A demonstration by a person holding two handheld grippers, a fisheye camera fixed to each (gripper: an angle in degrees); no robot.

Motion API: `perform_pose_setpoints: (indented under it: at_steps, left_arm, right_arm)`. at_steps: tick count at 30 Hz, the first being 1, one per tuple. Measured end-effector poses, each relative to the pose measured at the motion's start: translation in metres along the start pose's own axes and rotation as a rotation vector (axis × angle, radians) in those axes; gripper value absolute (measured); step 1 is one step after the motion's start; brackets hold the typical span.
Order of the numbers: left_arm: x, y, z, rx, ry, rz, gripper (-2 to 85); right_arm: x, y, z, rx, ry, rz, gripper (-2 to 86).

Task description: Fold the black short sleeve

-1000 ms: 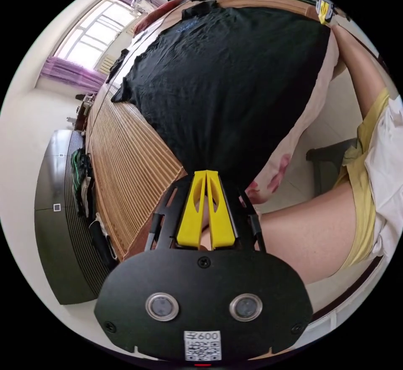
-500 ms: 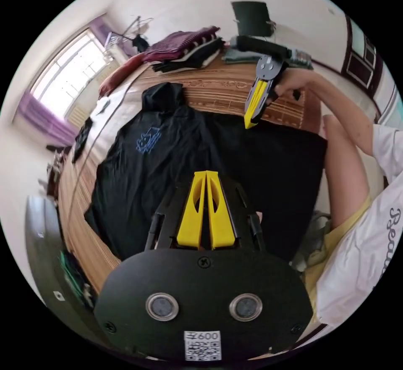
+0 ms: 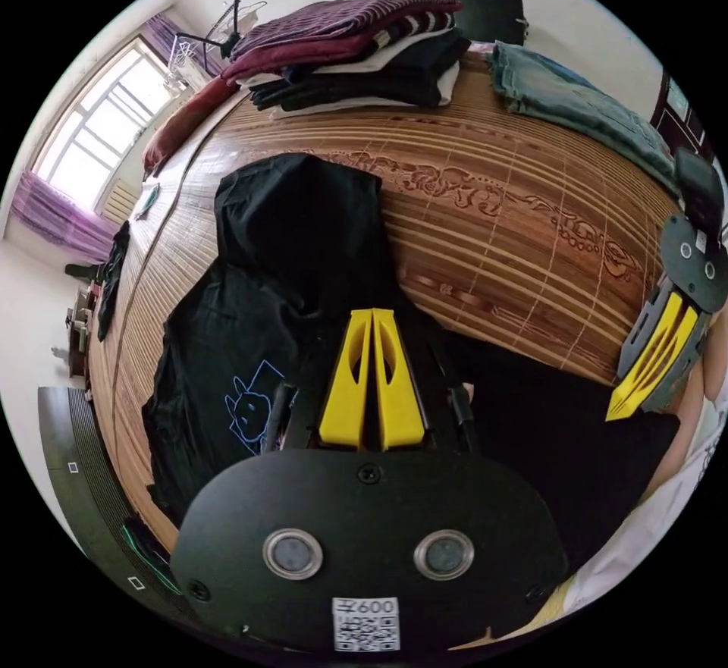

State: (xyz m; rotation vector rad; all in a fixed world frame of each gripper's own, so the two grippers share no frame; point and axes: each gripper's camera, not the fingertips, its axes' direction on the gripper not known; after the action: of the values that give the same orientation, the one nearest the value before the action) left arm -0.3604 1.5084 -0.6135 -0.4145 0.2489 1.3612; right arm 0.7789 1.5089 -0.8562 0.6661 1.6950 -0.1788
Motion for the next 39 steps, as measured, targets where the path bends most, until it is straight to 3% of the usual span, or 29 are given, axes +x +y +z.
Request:
perform_pose_setpoints:
  at_steps: [6, 8, 10, 13, 22, 26, 30, 36, 39]
  left_arm:
    - [-0.055, 0.015, -0.004, 0.008, -0.034, -0.223, 0.5]
    - [-0.070, 0.026, -0.017, 0.110, 0.030, -0.323, 0.4]
    - [-0.073, 0.033, -0.034, 0.161, -0.056, -0.393, 0.3]
    - [-0.073, 0.037, -0.051, 0.200, -0.055, -0.338, 0.2]
    - [-0.064, 0.009, -0.009, 0.039, 0.015, -0.301, 0.4]
    - [-0.077, 0.015, -0.002, 0.003, -0.212, -0.396, 0.5]
    - [-0.108, 0.029, -0.002, 0.070, -0.073, -0.477, 0.6]
    - [-0.130, 0.031, 0.005, 0.114, -0.061, -0.504, 0.6]
    - [-0.144, 0.034, 0.007, 0.117, -0.145, -0.593, 0.7]
  right_arm:
    - [-0.029, 0.037, -0.005, 0.002, -0.005, 0.004, -0.9]
    - [-0.036, 0.047, -0.006, 0.003, -0.014, 0.010, -0.9]
    - [-0.047, 0.061, -0.008, 0.003, -0.016, 0.011, -0.9]
    - [-0.060, 0.076, -0.010, 0.003, -0.024, 0.015, -0.9]
    - [-0.092, 0.120, -0.016, -0.001, -0.063, 0.032, -0.9]
    - [-0.106, 0.137, -0.019, 0.001, -0.070, 0.032, -0.9]
    - [-0.117, 0.156, -0.022, 0.002, -0.102, 0.038, -0.9]
    - [-0.140, 0.184, -0.026, 0.003, -0.108, 0.037, -0.9]
    - [-0.150, 0.198, -0.028, 0.004, -0.115, 0.037, -0.9]
